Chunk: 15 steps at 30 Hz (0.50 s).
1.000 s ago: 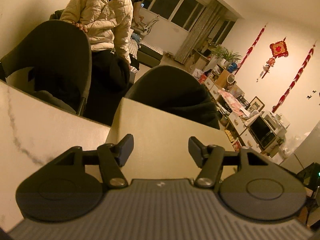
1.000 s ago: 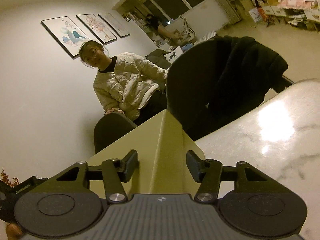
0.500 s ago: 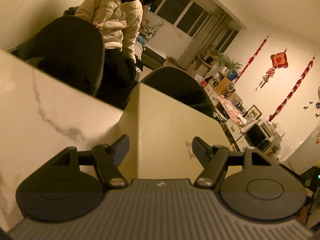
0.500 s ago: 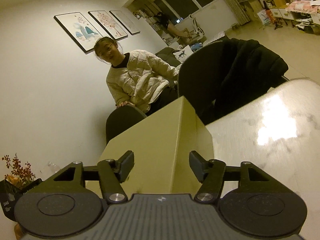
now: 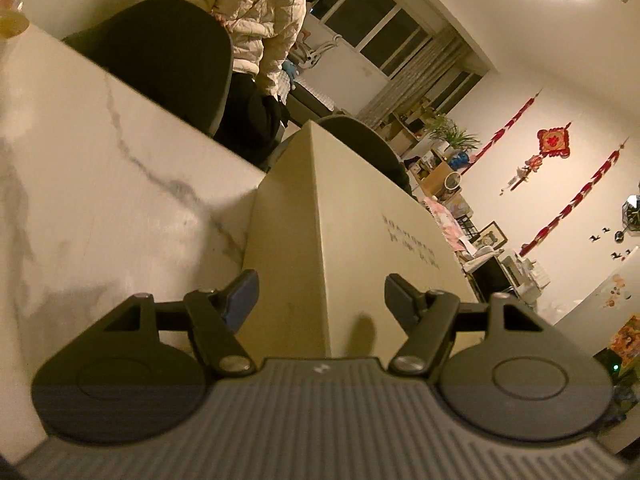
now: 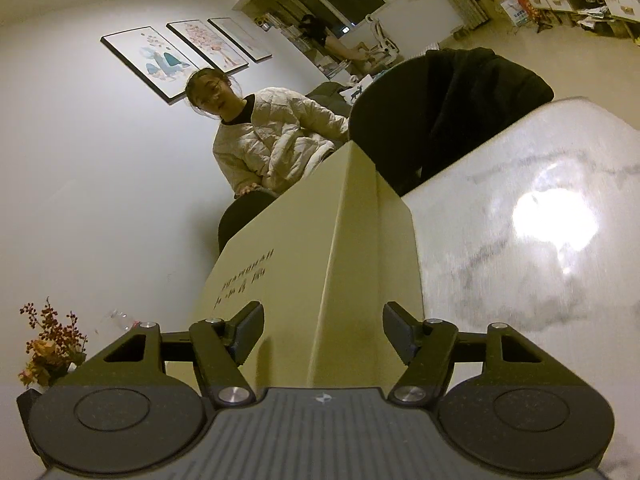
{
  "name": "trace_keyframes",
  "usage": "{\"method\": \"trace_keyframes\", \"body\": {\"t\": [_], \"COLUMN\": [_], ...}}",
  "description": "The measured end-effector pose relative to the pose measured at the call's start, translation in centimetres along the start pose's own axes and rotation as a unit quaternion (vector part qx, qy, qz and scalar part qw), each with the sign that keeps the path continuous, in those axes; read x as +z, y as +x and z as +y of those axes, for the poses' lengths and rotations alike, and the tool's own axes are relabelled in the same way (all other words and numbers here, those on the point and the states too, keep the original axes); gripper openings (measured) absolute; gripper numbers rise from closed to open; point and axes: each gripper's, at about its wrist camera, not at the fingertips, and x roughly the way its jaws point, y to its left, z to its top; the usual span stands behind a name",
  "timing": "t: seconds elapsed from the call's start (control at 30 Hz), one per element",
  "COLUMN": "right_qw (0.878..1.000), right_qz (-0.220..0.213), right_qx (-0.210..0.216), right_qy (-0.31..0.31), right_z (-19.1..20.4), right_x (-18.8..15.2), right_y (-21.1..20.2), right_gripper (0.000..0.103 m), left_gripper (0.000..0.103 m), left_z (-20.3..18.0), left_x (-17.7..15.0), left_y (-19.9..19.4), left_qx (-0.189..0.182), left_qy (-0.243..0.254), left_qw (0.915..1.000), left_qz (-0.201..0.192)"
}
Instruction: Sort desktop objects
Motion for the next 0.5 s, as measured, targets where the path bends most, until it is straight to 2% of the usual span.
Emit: {"method": "trace_keyframes", "body": {"t": [0.33, 0.5], "right_qw": [1.0, 0.998], "right_qz": [-0.007, -0.017], "right_qx": [0.02, 0.036], "right_qy": [0.019, 0.04], "right_z": [-1.1, -2.3], "right_x": [-2.2, -2.8], "right_y": [-1.7, -1.8], "right_gripper": [0.071, 0.075], "left_gripper": [0.069, 0.07], "left_z": [1.5, 1.8], "left_x": [-1.8, -2.6], "left_y": [0.4, 0.9], "left_qx": [-0.024, -0.034], "left_qy": [-0.043, -0.041], "left_qw": [0.9988, 0.9985], "left_qz": [-0.002, -0.015]}}
